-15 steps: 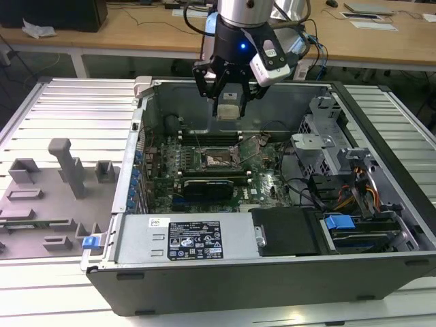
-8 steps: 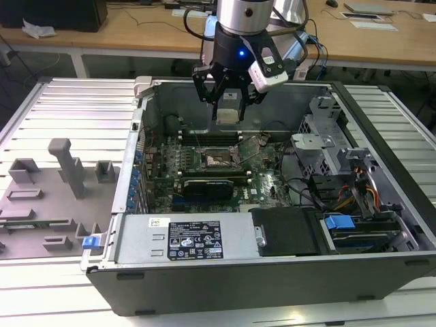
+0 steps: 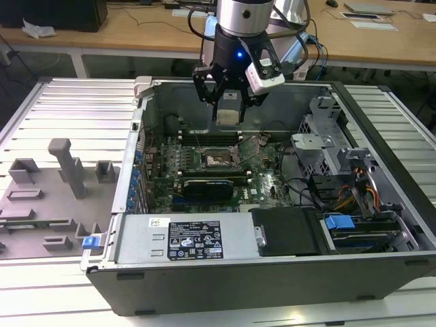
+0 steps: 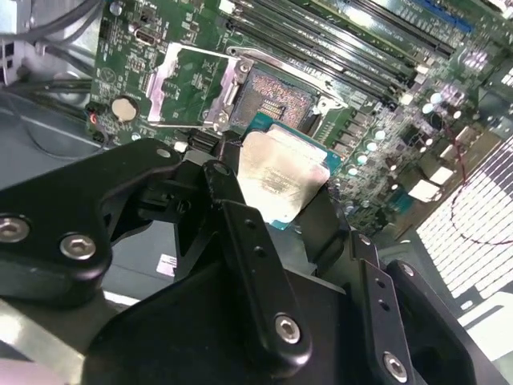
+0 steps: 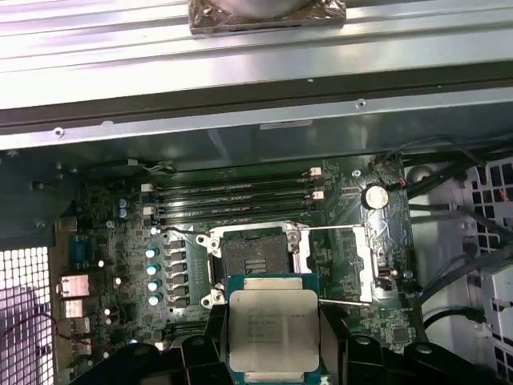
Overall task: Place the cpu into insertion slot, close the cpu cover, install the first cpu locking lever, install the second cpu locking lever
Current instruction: 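Place the cpu into insertion slot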
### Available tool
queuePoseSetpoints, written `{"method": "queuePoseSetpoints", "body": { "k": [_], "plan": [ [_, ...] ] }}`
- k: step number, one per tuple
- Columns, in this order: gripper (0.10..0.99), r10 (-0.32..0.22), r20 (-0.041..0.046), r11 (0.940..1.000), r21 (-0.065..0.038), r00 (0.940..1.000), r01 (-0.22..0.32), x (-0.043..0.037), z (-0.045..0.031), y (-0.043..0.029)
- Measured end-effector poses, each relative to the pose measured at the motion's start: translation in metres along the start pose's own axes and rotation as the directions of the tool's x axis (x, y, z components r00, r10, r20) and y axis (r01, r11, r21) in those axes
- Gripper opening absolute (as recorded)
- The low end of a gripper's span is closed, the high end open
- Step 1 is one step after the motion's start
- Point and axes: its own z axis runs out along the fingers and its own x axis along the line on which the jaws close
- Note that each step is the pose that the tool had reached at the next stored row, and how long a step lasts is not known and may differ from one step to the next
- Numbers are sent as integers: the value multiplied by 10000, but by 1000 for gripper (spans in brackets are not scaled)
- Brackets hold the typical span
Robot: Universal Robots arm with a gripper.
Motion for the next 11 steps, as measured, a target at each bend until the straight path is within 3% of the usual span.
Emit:
{"method": "queuePoseSetpoints", "body": {
  "k": [3, 11],
  "plan": [
    [541, 519, 46, 9987, -7, 9986, -519, 0, 4, 0],
    [541, 1745, 155, 9847, -35, 9845, -1745, 0, 13, -1]
  ]
}}
